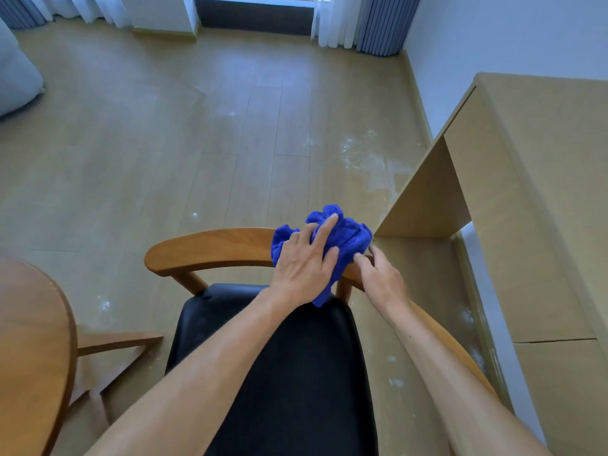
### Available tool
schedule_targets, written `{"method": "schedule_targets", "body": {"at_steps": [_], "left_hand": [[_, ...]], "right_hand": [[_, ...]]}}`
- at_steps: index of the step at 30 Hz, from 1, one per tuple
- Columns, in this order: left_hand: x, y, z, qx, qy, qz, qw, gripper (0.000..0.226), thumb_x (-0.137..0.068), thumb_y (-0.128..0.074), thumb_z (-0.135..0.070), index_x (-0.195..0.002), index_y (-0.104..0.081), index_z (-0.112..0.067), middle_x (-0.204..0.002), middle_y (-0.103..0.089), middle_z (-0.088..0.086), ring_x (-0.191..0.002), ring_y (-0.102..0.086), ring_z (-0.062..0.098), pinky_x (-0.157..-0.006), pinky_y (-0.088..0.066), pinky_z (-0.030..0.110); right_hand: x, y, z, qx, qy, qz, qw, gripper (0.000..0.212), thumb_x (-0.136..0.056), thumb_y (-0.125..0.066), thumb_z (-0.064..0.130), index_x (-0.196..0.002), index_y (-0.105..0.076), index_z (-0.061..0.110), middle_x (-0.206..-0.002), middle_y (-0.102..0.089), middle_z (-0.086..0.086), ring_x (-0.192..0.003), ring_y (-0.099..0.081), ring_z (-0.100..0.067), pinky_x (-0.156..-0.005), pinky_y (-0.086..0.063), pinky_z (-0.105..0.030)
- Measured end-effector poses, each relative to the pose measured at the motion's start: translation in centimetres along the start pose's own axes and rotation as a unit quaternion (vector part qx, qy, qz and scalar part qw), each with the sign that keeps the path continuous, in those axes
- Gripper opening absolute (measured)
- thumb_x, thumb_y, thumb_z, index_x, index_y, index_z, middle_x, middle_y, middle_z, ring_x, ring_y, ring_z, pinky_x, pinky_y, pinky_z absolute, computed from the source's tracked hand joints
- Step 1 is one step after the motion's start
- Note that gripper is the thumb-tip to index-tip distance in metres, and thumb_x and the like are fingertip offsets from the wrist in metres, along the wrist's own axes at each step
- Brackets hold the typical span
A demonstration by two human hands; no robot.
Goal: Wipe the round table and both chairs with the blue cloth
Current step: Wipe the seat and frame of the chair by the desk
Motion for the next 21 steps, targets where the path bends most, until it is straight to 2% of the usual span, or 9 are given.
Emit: {"method": "schedule_targets", "body": {"at_steps": [3,5,7,11,14,17,19,21], "left_hand": [[-0.2,0.8,0.9,0.092,0.031,0.001,0.995,0.061,-0.099,-0.045,-0.020,-0.153,-0.017,-0.024,-0.143,-0.046,0.005,-0.122,-0.046,0.024,-0.101,-0.034,0.035],[0.1,0.9,1.5,0.115,0.059,0.001,0.992,0.063,-0.097,-0.049,-0.020,-0.152,-0.018,-0.026,-0.145,-0.044,0.001,-0.126,-0.043,0.020,-0.100,-0.033,0.030],[0.9,1.1,2.4,0.170,0.094,-0.004,0.981,0.066,-0.094,-0.054,-0.020,-0.150,-0.021,-0.031,-0.143,-0.044,-0.004,-0.126,-0.043,0.015,-0.095,-0.034,0.024],[3.3,3.1,4.9,0.317,0.163,-0.027,0.934,0.074,-0.084,-0.067,-0.018,-0.143,-0.028,-0.038,-0.129,-0.051,-0.013,-0.116,-0.052,0.008,-0.096,-0.045,0.028],[5.4,5.4,6.1,0.355,0.197,-0.034,0.913,0.072,-0.081,-0.070,-0.013,-0.138,-0.036,-0.040,-0.119,-0.059,-0.013,-0.106,-0.059,0.004,-0.093,-0.049,0.027],[6.8,8.4,5.4,0.376,0.187,-0.034,0.907,0.070,-0.080,-0.070,-0.007,-0.133,-0.041,-0.043,-0.110,-0.062,-0.012,-0.097,-0.063,0.001,-0.084,-0.051,0.021],[7.5,10.9,3.9,0.393,0.165,-0.025,0.904,0.069,-0.079,-0.071,-0.007,-0.120,-0.044,-0.055,-0.109,-0.063,-0.013,-0.093,-0.064,-0.001,-0.073,-0.051,0.012],[7.9,13.9,2.1,0.410,0.150,-0.013,0.900,0.070,-0.073,-0.073,-0.013,-0.112,-0.044,-0.063,-0.110,-0.063,-0.016,-0.094,-0.065,-0.001,-0.072,-0.051,0.013]], "right_hand": [[-0.5,-0.7,2.1,-0.086,-0.009,-0.023,0.996,0.037,-0.091,-0.049,0.049,-0.107,-0.060,0.017,-0.103,-0.066,-0.002,-0.103,-0.058,-0.024,-0.087,-0.045,-0.035],[-1.1,-1.0,3.3,-0.129,-0.017,-0.045,0.990,0.033,-0.088,-0.061,0.038,-0.107,-0.059,0.011,-0.100,-0.067,-0.005,-0.094,-0.062,-0.023,-0.073,-0.044,-0.028],[-1.0,-0.9,4.7,-0.195,-0.009,-0.064,0.979,0.033,-0.083,-0.067,0.019,-0.113,-0.057,0.013,-0.099,-0.068,-0.002,-0.086,-0.064,-0.017,-0.068,-0.047,-0.026],[1.4,-1.2,6.2,-0.338,0.022,-0.021,0.941,0.041,-0.076,-0.064,-0.009,-0.109,-0.063,0.015,-0.096,-0.072,-0.004,-0.090,-0.069,-0.023,-0.076,-0.059,-0.035],[4.3,-0.6,7.3,-0.404,0.064,0.036,0.912,0.048,-0.076,-0.061,-0.019,-0.112,-0.063,0.012,-0.099,-0.073,-0.002,-0.094,-0.069,-0.020,-0.076,-0.057,-0.030],[7.5,1.3,9.2,-0.440,0.106,0.092,0.887,0.049,-0.077,-0.059,-0.022,-0.117,-0.059,0.007,-0.107,-0.071,-0.007,-0.100,-0.068,-0.023,-0.080,-0.056,-0.032],[9.9,3.2,11.0,-0.448,0.133,0.123,0.875,0.051,-0.077,-0.058,-0.022,-0.119,-0.058,0.007,-0.113,-0.068,-0.013,-0.105,-0.065,-0.027,-0.086,-0.055,-0.036],[12.3,5.4,13.2,-0.452,0.166,0.152,0.863,0.052,-0.077,-0.056,-0.024,-0.117,-0.060,0.009,-0.112,-0.068,-0.012,-0.106,-0.064,-0.026,-0.087,-0.054,-0.034]]}}
Point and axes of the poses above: each hand's wrist, its own x-axis away from the middle knuckle, its own y-axis out of the back of the hand, z = x × y, the point moved 10 cm from there along -x, towards the middle knuckle
